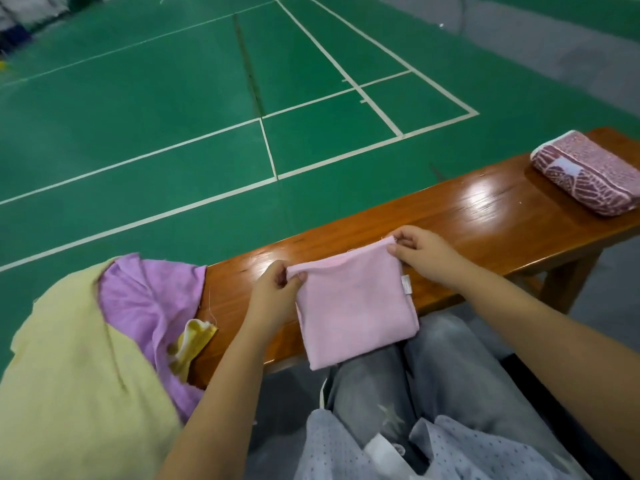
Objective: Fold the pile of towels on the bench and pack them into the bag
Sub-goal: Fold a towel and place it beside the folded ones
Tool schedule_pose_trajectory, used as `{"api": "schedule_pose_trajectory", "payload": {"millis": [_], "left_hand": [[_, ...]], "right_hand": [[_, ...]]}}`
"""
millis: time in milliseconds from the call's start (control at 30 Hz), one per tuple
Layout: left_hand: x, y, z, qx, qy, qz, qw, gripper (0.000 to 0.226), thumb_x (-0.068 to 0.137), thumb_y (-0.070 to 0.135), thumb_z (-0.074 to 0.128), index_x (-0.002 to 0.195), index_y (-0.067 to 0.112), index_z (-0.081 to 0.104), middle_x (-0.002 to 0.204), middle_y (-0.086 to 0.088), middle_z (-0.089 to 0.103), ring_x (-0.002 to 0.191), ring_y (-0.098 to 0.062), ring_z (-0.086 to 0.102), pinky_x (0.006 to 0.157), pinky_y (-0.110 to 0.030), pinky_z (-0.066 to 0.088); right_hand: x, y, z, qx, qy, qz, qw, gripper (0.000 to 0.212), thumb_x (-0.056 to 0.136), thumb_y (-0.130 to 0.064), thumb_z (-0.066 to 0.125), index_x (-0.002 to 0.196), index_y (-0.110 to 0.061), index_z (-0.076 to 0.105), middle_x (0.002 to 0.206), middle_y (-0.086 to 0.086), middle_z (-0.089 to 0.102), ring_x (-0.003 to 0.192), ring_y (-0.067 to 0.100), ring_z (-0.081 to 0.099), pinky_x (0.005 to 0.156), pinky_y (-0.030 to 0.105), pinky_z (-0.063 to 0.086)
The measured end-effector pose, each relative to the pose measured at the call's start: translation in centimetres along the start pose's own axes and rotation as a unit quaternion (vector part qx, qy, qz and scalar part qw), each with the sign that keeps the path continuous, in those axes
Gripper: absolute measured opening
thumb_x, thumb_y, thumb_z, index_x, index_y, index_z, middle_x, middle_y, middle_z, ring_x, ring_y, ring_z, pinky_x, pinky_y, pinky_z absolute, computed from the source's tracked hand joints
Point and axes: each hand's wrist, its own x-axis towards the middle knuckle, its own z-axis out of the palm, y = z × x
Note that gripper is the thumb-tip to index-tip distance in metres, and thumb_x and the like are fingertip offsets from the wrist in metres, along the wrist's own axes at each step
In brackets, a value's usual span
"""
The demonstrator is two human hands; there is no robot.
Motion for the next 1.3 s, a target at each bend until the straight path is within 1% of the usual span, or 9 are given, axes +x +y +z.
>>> {"api": "schedule_pose_trajectory", "payload": {"millis": [233,567,700,800,900,1000,1067,1167,1300], "left_hand": [[4.8,-2.8,2.2,0.083,0.0,-0.07,0.994,0.019,0.099,0.028,0.051,0.105,0.01,0.056,0.102,-0.006,0.063,0.083,-0.017,0.053,0.063,-0.024,0.04],[6.5,-3.7,2.5,0.114,0.007,-0.088,0.99,0.035,0.101,0.032,0.046,0.123,0.006,0.053,0.118,-0.012,0.061,0.106,-0.028,0.057,0.081,-0.034,0.045],[5.6,-3.0,2.3,0.107,0.021,-0.099,0.989,0.038,0.099,0.031,0.051,0.13,0.011,0.046,0.128,-0.008,0.056,0.105,-0.019,0.054,0.083,-0.026,0.044],[2.0,-3.4,1.4,0.195,0.047,0.048,0.978,0.057,0.094,0.045,0.053,0.142,0.018,0.038,0.15,-0.002,0.037,0.134,-0.018,0.037,0.109,-0.034,0.034],[-2.4,-4.3,1.2,0.272,-0.063,0.224,0.934,0.082,0.083,0.069,0.048,0.15,0.031,0.022,0.158,0.015,0.009,0.146,-0.009,0.006,0.118,-0.035,0.006],[-4.1,-7.3,2.3,0.371,-0.175,0.261,0.874,0.086,0.083,0.068,0.048,0.148,0.041,0.0,0.155,0.02,-0.012,0.143,-0.001,-0.02,0.121,-0.039,-0.007],[-4.2,-9.2,2.7,0.373,-0.174,0.244,0.878,0.085,0.087,0.051,0.059,0.148,0.042,0.0,0.155,0.021,-0.011,0.144,-0.002,-0.018,0.122,-0.041,-0.004],[-3.9,-9.8,2.7,0.346,-0.146,0.237,0.896,0.08,0.091,0.028,0.063,0.146,0.042,0.006,0.155,0.019,-0.001,0.145,-0.003,-0.005,0.121,-0.037,-0.004],[-3.4,-9.2,1.9,0.333,-0.145,0.234,0.902,0.075,0.093,0.015,0.06,0.143,0.043,0.012,0.153,0.021,0.009,0.142,0.003,0.003,0.12,-0.029,0.0]], "right_hand": [[4.8,2.3,3.3,-0.119,0.023,0.069,0.99,0.027,0.099,-0.025,0.048,0.122,-0.012,0.054,0.122,0.006,0.059,0.098,0.015,0.051,0.077,0.026,0.041],[6.6,3.0,3.8,-0.188,0.017,0.069,0.98,0.03,0.101,-0.029,0.043,0.126,-0.014,0.05,0.121,0.007,0.058,0.095,0.015,0.051,0.076,0.027,0.043],[6.1,2.7,3.6,-0.15,0.029,0.078,0.985,0.037,0.099,-0.029,0.048,0.133,-0.014,0.045,0.127,0.008,0.055,0.102,0.017,0.053,0.081,0.027,0.046],[3.3,2.7,3.0,-0.189,0.073,-0.031,0.979,0.044,0.094,-0.032,0.056,0.134,-0.016,0.048,0.137,0.004,0.048,0.121,0.02,0.048,0.1,0.035,0.044],[-0.7,3.4,2.8,-0.243,0.026,-0.186,0.952,0.047,0.088,-0.048,0.059,0.125,-0.02,0.06,0.138,-0.004,0.05,0.127,0.013,0.042,0.107,0.034,0.035],[-3.7,5.6,3.8,-0.333,-0.067,-0.268,0.901,0.058,0.081,-0.064,0.053,0.124,-0.026,0.061,0.139,-0.01,0.049,0.128,0.004,0.037,0.105,0.033,0.034],[-4.3,7.8,4.4,-0.39,-0.121,-0.308,0.859,0.066,0.074,-0.067,0.054,0.126,-0.026,0.058,0.14,-0.005,0.051,0.13,0.009,0.042,0.107,0.041,0.035],[-4.0,9.5,4.5,-0.435,-0.133,-0.314,0.834,0.079,0.062,-0.038,0.083,0.132,-0.026,0.047,0.141,-0.003,0.05,0.129,0.012,0.046,0.113,0.04,0.024],[-3.8,8.8,4.7,-0.396,-0.069,-0.307,0.863,0.075,0.051,0.004,0.084,0.119,-0.018,0.062,0.125,0.002,0.064,0.115,0.016,0.061,0.101,0.054,0.035]]}}
